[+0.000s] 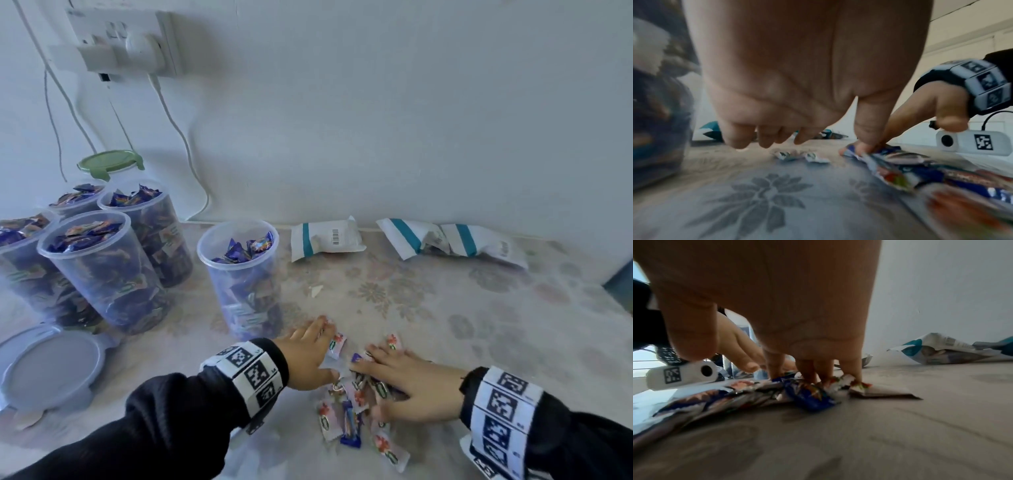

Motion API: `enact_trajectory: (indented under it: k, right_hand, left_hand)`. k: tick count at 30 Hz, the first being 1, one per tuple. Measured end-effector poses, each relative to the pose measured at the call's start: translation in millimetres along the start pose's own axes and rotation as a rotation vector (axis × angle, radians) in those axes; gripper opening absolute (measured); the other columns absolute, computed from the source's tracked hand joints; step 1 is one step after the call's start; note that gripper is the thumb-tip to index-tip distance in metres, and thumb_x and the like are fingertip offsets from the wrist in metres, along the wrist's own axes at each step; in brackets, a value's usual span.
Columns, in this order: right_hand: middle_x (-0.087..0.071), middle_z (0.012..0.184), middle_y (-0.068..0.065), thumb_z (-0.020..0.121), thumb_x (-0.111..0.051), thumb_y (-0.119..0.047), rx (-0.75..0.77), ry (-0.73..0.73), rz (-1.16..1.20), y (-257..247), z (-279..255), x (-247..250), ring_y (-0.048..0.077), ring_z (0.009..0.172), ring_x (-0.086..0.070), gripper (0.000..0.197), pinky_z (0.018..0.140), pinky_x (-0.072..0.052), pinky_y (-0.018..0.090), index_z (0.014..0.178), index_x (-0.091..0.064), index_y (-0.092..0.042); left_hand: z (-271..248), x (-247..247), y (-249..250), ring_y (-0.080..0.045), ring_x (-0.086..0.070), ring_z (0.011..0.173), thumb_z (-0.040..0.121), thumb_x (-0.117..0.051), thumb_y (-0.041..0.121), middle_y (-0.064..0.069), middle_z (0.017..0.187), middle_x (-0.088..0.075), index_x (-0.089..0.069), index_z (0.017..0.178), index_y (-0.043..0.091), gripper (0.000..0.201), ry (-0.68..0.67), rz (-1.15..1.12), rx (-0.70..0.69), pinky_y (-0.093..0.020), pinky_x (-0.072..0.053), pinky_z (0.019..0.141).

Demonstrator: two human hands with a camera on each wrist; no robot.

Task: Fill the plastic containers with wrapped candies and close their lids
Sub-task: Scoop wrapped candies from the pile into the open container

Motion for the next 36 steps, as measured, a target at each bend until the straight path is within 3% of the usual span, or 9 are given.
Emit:
enact_trajectory:
  k: [5, 7, 10, 14, 17, 22, 25, 29, 36]
  right_hand:
    - [-0.02, 0.157, -0.001, 0.096, -0.046, -0.044, 0.072, 0.268, 0.166, -10, -21, 6, 0.008, 0.143, -0.014, 0.053, 0.113, -0.012, 0.021, 0.145, -0.027, -0.036]
    - [-0.012, 0.159, -0.003, 0.094, -0.043, -0.05, 0.012, 0.374, 0.297, 0, -24, 10, 0.002, 0.143, -0.005, 0.054, 0.114, -0.01, 0.021, 0.144, -0.025, -0.04]
    - [0.005, 0.159, -0.002, 0.075, -0.031, -0.079, -0.134, 0.256, 0.335, 12, -23, 1, 0.008, 0.145, 0.008, 0.088, 0.119, -0.003, 0.034, 0.149, -0.011, -0.036]
    - [0.011, 0.159, -0.002, 0.094, -0.033, -0.057, -0.151, 0.139, 0.201, 0, -26, -20, 0.012, 0.145, 0.012, 0.069, 0.118, 0.002, 0.042, 0.15, -0.003, -0.031]
    - [0.009, 0.159, -0.007, 0.091, -0.036, -0.059, -0.103, 0.156, 0.259, -12, -36, -32, 0.006, 0.145, 0.008, 0.07, 0.119, -0.003, 0.04, 0.149, -0.002, -0.037]
    - [0.017, 0.156, -0.012, 0.083, -0.03, -0.07, -0.133, 0.385, 0.277, -21, -54, -47, 0.007, 0.143, 0.014, 0.074, 0.118, 0.006, 0.04, 0.146, 0.001, -0.046]
    - [0.023, 0.154, -0.012, 0.062, -0.011, -0.092, -0.191, 0.536, 0.3, -18, -62, -61, 0.007, 0.138, 0.024, 0.09, 0.114, 0.01, 0.04, 0.141, 0.007, -0.053]
    - [0.029, 0.152, -0.007, 0.065, -0.013, -0.089, -0.262, 0.605, 0.323, -18, -55, -83, 0.014, 0.139, 0.027, 0.082, 0.113, 0.014, 0.043, 0.135, 0.017, -0.057]
    - [0.037, 0.142, -0.007, 0.049, 0.005, -0.097, -0.268, 0.723, 0.208, -27, -28, -83, 0.014, 0.133, 0.033, 0.089, 0.111, 0.017, 0.046, 0.127, 0.027, -0.06]
  left_hand:
    - [-4, -12, 11, -0.019, 0.014, 0.144, 0.097, -0.035, 0.047, -0.005, 0.153, 0.027, 0.015, 0.148, 0.014, 0.078, -0.076, -0.008, -0.061, -0.033, 0.001, 0.117]
    - [-12, -19, 15, -0.019, 0.014, 0.144, 0.097, -0.034, 0.048, -0.005, 0.153, 0.028, 0.015, 0.148, 0.014, 0.078, -0.083, -0.007, -0.083, -0.032, 0.001, 0.116]
    - [-26, -34, 23, -0.017, 0.017, 0.143, 0.097, -0.035, 0.048, -0.003, 0.152, 0.03, 0.016, 0.147, 0.015, 0.079, -0.1, -0.044, -0.113, -0.032, 0.001, 0.117]
    - [-45, -56, 30, -0.015, 0.021, 0.142, 0.096, -0.036, 0.05, -0.002, 0.15, 0.034, 0.021, 0.145, 0.014, 0.084, -0.086, -0.084, -0.127, -0.031, 0.003, 0.117]
    - [-56, -67, 32, -0.013, 0.023, 0.141, 0.096, -0.036, 0.049, -0.001, 0.15, 0.034, 0.023, 0.144, 0.014, 0.084, -0.046, -0.098, -0.132, -0.03, 0.006, 0.115]
    - [-67, -79, 34, -0.02, 0.021, 0.142, 0.094, -0.034, 0.056, -0.005, 0.154, 0.026, 0.023, 0.145, 0.016, 0.086, 0.191, -0.134, -0.05, -0.033, 0.011, 0.114]
    - [-66, -86, 36, -0.019, 0.028, 0.139, 0.087, -0.03, 0.068, -0.003, 0.153, 0.028, 0.029, 0.141, 0.024, 0.091, 0.333, -0.137, -0.012, -0.034, 0.018, 0.11]
    - [-52, -90, 41, -0.017, 0.026, 0.14, 0.07, -0.014, 0.084, 0.001, 0.153, 0.026, 0.032, 0.134, 0.039, 0.091, 0.454, -0.139, -0.015, -0.036, 0.018, 0.111]
    - [-44, -85, 25, -0.016, 0.009, 0.145, 0.101, -0.024, 0.033, -0.001, 0.158, 0.007, -0.006, 0.149, 0.017, 0.054, 0.577, -0.192, 0.094, -0.032, 0.012, 0.113]
Point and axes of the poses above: each hand's wrist, its own z-axis towards the middle knuckle, its own x-axis out of the back of the hand, y = z × x, the point moved 5 cm from there along z, towards the middle knuckle
